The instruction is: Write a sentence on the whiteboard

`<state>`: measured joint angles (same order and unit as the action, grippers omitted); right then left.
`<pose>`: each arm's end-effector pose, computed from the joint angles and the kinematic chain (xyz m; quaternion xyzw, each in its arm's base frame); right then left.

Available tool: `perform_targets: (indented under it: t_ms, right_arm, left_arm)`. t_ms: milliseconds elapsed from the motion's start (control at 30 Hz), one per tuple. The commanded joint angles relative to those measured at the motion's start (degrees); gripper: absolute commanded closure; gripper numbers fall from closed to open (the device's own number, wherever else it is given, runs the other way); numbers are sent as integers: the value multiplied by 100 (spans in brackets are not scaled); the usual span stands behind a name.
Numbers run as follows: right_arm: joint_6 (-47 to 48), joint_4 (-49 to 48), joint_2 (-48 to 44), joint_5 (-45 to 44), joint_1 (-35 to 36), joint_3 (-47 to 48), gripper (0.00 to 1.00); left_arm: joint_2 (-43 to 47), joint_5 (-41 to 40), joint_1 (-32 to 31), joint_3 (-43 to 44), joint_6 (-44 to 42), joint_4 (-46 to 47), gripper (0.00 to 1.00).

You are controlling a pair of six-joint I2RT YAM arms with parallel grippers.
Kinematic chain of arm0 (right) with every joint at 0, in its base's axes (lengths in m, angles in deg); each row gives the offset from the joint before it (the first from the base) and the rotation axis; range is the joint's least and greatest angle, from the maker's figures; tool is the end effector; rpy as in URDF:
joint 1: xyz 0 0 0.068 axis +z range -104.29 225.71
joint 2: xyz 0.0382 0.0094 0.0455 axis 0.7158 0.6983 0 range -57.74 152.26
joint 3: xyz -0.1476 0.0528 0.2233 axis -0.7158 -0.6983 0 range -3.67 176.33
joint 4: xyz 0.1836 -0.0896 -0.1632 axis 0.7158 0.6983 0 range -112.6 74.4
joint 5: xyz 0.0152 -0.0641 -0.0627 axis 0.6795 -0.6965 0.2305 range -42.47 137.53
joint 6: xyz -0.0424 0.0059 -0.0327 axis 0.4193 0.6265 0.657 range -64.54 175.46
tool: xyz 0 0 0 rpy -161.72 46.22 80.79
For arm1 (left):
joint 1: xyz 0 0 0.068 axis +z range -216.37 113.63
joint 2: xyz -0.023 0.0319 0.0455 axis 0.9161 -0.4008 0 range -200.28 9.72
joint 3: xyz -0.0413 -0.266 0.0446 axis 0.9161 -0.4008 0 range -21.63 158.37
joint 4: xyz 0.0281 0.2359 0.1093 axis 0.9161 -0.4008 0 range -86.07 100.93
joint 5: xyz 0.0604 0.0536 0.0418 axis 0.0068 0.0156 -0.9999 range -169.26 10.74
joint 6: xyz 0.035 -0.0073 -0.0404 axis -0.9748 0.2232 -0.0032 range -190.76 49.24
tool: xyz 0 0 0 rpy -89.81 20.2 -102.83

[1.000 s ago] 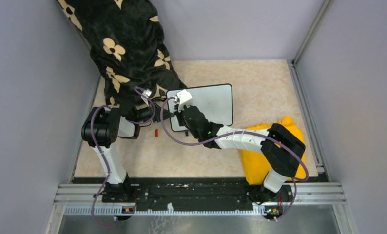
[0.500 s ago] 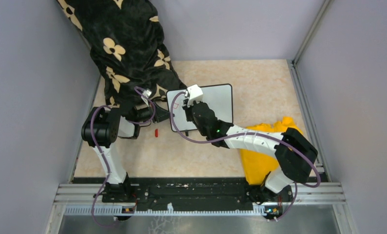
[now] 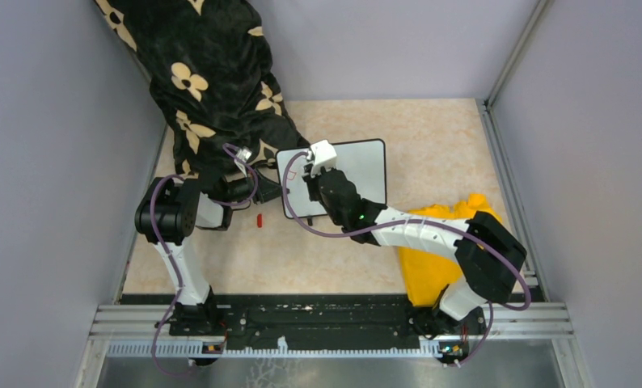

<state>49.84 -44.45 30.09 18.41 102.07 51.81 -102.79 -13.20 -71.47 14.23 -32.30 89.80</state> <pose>0.2096 0.2839 0.2778 -0.1736 0.7413 0.1530 0.6301 0.3203 -0.0612 0.1363 0.2095 0.6696 -0.5751 0.4208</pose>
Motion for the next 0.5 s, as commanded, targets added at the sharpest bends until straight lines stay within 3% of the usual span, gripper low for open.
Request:
perform_targets:
  t_ms: [0,467]
  right_arm:
    - [-41,-333,79,88,-23,146,100]
    - [-134,-196,195,84,-68,87,100]
  left_arm:
    - [-69,56,27,-72,-84,-92,100]
    - [-70,52,27,-72,-92,-104,100]
